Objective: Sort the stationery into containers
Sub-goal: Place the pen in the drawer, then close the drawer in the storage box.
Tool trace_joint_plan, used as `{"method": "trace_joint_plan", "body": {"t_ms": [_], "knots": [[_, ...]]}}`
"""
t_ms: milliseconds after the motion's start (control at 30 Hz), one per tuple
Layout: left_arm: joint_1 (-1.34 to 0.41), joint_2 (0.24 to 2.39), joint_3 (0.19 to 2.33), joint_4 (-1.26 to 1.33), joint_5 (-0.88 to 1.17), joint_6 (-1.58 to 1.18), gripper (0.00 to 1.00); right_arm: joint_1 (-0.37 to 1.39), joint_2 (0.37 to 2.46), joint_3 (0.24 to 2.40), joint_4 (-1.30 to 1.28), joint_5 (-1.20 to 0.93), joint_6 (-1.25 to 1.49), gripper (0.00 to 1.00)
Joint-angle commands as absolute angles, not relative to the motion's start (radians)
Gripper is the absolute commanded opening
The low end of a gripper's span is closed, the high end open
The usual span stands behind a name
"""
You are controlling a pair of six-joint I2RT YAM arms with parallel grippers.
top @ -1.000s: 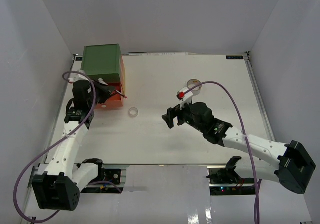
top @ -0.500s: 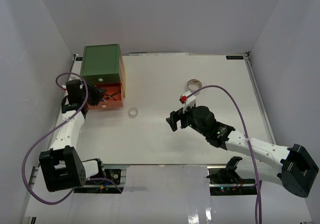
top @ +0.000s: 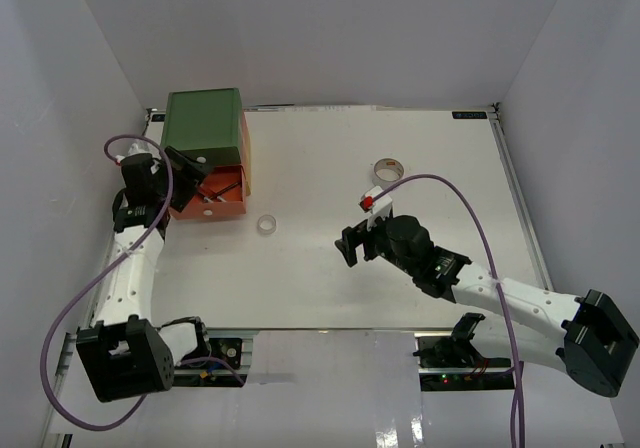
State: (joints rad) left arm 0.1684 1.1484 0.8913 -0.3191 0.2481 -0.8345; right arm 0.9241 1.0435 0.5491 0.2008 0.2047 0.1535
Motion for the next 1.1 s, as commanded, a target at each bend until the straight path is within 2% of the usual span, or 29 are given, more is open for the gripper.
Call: {"method": "trace_joint_plan", "body": {"t_ms": [0,200,433,767,1067], "knots": [[0.173,1.033,0.945,-0.426,0.221,-0.666,0.85,0.928,1.015,0.529,0.219,0.222,0.137,0.93],[0.172,0.882,0.832,-0.482,0.169,-0.565,0.85,0.927,1.026,0.528,0.221,0.219,0.135,0.93],[0.172,0.841,0.663,-0.434,0.144,-0.551,0.85,0.928,1.031,0.529,0.222,0.193,0.133,0.93],[0.172,0.896,0.581,-0.252,0.161,-0.551,0.87,0.927,1.008,0.503,0.233,0.192,0.127,0.93],[0.172,1.012,0.626,-0.144,0.198,-0.598,0.88,0.927,1.005,0.492,0.241,0.201,0.115,0.93]]}}
